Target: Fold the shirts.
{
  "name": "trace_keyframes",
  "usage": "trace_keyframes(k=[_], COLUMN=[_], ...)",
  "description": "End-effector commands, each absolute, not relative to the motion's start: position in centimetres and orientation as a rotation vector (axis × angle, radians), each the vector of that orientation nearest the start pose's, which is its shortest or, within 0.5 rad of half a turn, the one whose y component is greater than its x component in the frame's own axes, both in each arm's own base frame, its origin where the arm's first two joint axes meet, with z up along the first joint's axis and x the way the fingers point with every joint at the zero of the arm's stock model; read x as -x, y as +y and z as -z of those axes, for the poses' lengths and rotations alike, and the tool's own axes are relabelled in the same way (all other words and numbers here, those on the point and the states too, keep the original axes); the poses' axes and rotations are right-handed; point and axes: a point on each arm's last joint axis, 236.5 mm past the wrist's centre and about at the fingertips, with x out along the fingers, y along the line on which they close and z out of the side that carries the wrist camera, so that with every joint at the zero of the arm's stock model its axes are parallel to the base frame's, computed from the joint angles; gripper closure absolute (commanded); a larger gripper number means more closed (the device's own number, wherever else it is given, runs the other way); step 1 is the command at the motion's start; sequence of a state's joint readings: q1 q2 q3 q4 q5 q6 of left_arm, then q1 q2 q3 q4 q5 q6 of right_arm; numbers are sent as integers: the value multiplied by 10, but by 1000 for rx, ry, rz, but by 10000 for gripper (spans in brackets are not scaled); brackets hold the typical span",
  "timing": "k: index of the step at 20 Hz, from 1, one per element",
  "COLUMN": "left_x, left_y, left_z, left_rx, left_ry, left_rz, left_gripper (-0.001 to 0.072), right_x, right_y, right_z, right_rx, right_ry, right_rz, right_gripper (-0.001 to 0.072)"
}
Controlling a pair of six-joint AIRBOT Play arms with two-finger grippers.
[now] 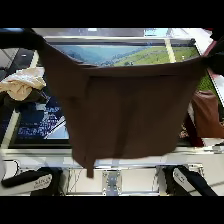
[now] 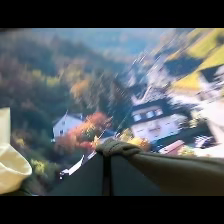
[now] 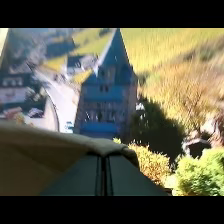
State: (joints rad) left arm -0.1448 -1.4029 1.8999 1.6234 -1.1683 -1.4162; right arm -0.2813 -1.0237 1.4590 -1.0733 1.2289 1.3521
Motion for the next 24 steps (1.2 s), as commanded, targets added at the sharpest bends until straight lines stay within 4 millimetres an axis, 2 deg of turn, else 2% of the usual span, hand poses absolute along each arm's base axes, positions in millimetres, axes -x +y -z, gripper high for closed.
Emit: trace_keyframes(k=[1,2,3,4,5,6,7,8,9,10,12,13,14,16,17,18,20,21,22,24], left_x=[-573,-585,-595,-604,-611,-619,-625,-629,-632,-634,-631,-621,-604,-563,-538,-513,-462,-438,-417,-374], left_y=[-53,-55,-58,-60,-62,-64,-66,-67,-65,-61,-41,-30,-14,33,62,89,136,148,152,136], left_z=[-115,-85,-61,-46,-39,-40,-48,-61,-78,-103,-169,-205,-237,-276,-281,-276,-251,-229,-204,-137], left_rx=[-238,-208,-177,-153,-122,-94,-81,-75,-77,-85,-151,-188,-209,-211,-192,-181,-126,-76,-21,101], left_ry=[833,859,871,868,851,818,782,752,729,692,576,521,492,486,524,582,700,751,795,902], left_rz=[67,56,46,39,30,24,26,25,21,8,-49,-83,-126,-225,-282,-337,-429,-444,-439,-393], left_gripper=[694,693,693,692,689,621,383,47,10,6,6,6,6,7,7,7,7,7,7,7], right_x=[-449,-465,-479,-495,-509,-524,-539,-551,-560,-568,-574,-574,-569,-547,-530,-509,-462,-440,-418,-388], right_y=[-8,-4,1,10,18,27,36,43,47,49,42,35,23,-11,-29,-50,-91,-107,-119,-133], right_z=[-110,-79,-57,-39,-30,-28,-32,-43,-58,-74,-104,-123,-141,-169,-177,-183,-182,-177,-170,-151], right_rx=[-346,-356,-356,-355,-347,-338,-327,-313,-305,-301,-299,-300,-296,-240,-212,-183,-149,-151,-169,-206], right_ry=[851,864,859,838,802,750,683,606,533,470,407,382,366,378,407,453,569,631,690,769], right_rz=[-144,-131,-119,-111,-105,-98,-93,-87,-79,-74,-70,-68,-61,-33,-13,15,87,119,147,185], right_gripper=[687,686,685,684,684,683,680,625,438,257,256,257,260,262,262,263,262,263,263,262])
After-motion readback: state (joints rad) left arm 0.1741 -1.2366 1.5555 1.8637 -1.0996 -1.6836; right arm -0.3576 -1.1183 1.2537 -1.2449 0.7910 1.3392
